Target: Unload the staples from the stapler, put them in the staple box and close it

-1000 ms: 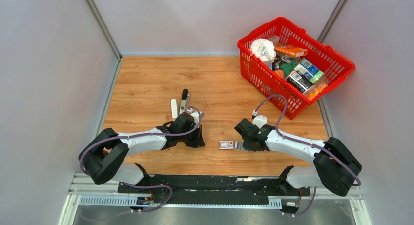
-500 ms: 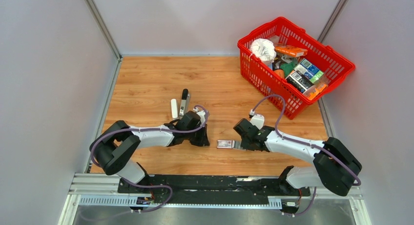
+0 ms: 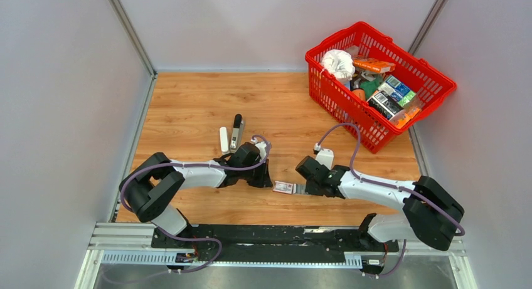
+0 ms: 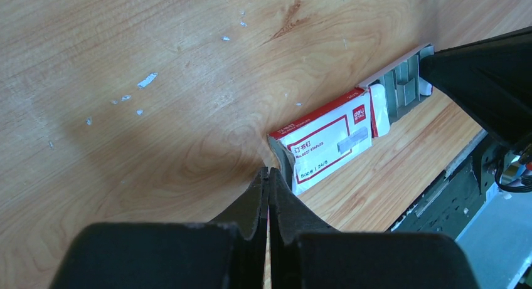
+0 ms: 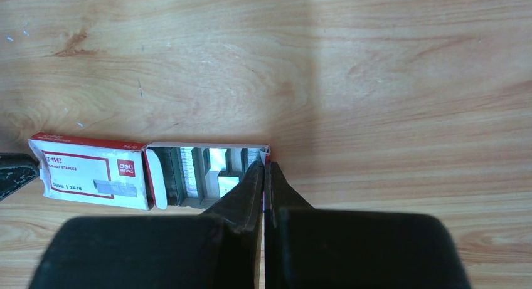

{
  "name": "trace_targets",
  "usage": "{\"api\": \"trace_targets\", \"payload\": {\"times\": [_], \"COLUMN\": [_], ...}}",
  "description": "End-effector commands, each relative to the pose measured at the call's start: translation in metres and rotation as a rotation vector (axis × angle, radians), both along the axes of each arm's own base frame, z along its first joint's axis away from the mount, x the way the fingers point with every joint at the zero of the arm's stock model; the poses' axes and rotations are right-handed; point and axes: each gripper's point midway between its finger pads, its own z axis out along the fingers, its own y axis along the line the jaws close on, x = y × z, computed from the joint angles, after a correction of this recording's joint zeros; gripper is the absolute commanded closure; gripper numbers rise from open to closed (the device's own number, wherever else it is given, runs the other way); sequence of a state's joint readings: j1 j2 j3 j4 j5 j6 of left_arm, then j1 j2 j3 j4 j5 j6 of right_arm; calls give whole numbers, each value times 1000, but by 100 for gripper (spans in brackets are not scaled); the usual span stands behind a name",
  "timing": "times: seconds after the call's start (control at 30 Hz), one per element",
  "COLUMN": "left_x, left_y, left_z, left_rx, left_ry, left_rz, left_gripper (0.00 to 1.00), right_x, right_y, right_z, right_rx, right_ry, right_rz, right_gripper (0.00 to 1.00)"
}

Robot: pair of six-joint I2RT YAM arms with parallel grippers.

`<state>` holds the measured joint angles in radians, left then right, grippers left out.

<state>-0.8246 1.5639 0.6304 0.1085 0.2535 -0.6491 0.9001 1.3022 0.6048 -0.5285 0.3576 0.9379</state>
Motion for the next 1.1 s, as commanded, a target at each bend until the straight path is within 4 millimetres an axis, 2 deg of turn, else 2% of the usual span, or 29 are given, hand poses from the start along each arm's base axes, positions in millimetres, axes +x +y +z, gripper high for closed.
{"api": "trace_targets", "payload": {"times": [0.0, 0.17, 0.57, 1.07], "left_x": [3, 2, -1, -4], "left_y": [-10, -10, -7, -7], "left_z": [9, 10, 11, 9], "left_rx": [-27, -27, -28, -29], "left_ry": [-19, -21, -23, -19], "left_rz": [-10, -12, -16, -14], "left_gripper": [100, 100, 100, 100], "right_x": [-9, -11, -18, -18], "right_y": [2, 2, -13, -2], "right_z": [-7, -7, -4, -5], "right_rx": [-16, -24, -40, -28], "right_ry": [31, 31, 32, 30], "right_rz": [17, 0, -42, -17], "right_gripper": [100, 100, 100, 100]}}
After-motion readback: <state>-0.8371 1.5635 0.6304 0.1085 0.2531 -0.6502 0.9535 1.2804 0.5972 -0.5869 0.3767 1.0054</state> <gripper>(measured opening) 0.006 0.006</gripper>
